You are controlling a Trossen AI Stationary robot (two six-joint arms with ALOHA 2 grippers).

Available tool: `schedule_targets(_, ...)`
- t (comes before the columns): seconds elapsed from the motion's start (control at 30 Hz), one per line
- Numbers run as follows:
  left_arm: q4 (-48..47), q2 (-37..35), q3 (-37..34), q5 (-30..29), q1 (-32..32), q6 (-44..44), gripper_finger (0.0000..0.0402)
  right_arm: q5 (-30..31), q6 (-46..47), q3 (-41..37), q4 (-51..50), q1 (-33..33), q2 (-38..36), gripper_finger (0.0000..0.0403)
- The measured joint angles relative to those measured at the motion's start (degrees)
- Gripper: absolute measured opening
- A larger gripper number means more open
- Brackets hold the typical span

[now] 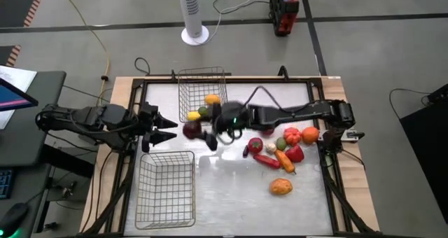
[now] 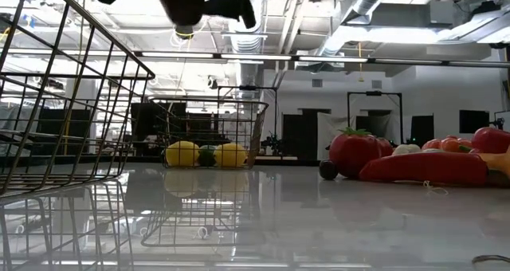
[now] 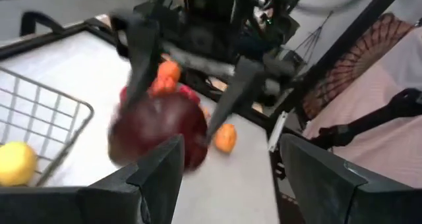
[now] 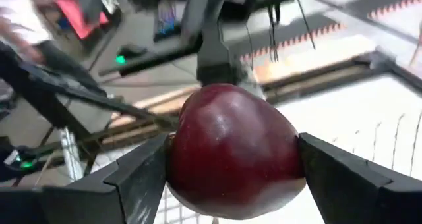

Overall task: Sort produce into baskets
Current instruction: Put the red apple into the top wire basket

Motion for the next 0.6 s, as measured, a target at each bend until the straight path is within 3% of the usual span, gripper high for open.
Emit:
schedule_targets(0.13,0.38,0.17,0.00,-1.34,-0.84,-2.82,0.0238,-1.08,-0.50,1.52,-2.02,-0.98,-0.10,0.0342)
schedule_targets(0.37,0.59,0.20,0.00,-8.49,-1.46,-7.54,0.0238,13.40,-6.34,1.71,-5.48,-4.18,-0.03,0.0342)
schedule_targets(0.5,0.60,0.20,0.00,-10.59,-1.44,-9.53,0.0238,13.84,-7.92,1.71,-9.48,-7.08,0.77,0.0343)
schedule_targets(0.6,0.63,0.20,0.00,-10.88,-1.43,-9.95,0.0238,10.97,-7.97,1.70,-13.15,-10.35,0.78,0.0355)
